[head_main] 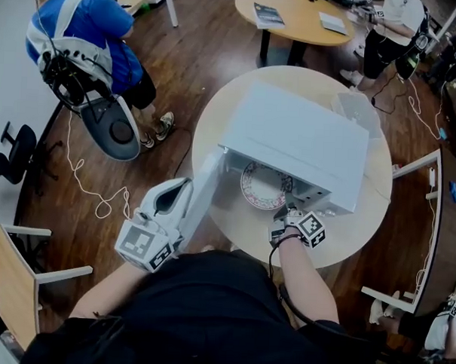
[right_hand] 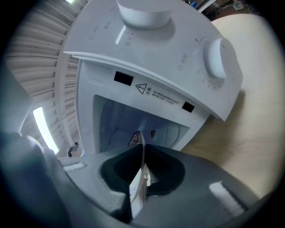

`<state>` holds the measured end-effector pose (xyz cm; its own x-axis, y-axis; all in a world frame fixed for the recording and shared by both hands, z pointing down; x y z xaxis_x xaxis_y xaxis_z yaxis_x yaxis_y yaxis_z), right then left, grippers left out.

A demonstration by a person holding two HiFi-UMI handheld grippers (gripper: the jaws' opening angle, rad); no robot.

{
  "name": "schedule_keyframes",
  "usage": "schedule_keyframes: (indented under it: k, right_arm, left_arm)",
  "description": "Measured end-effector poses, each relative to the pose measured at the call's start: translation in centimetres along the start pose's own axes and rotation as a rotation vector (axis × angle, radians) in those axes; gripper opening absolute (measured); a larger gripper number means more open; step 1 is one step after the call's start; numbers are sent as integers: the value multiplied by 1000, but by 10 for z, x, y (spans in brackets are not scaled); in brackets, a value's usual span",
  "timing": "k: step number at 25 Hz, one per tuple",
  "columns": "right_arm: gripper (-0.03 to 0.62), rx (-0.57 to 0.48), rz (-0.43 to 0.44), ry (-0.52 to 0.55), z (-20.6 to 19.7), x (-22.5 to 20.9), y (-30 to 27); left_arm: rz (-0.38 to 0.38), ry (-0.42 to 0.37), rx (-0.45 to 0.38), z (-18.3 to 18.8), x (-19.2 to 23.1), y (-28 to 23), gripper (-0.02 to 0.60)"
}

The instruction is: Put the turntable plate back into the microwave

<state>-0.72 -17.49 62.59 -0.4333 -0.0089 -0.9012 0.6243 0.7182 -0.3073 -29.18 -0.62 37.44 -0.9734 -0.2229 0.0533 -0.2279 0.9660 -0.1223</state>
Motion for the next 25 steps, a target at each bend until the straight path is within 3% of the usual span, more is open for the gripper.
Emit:
schedule_keyframes:
  k: [3, 5, 25]
  right_arm:
    - [21, -12, -42, 11, -7, 4, 1]
    - [21, -12, -10, -8, -15, 15, -17]
    - [21, -4, -15, -8, -5, 17, -48]
  left_arm:
    - [-11, -1, 5, 14, 6, 12, 5]
    - [5, 0, 4, 17, 16, 15, 5]
    - [-6, 45, 58, -4, 24, -9, 5]
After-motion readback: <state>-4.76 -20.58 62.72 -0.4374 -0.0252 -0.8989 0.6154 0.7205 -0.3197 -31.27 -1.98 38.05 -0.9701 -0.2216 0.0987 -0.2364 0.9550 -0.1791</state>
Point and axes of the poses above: the fingertips, and each gripper's own axes: y backward along the fingers, x to its left, z out of its top, the point moved 4 cm from there along y, backward along the fingers
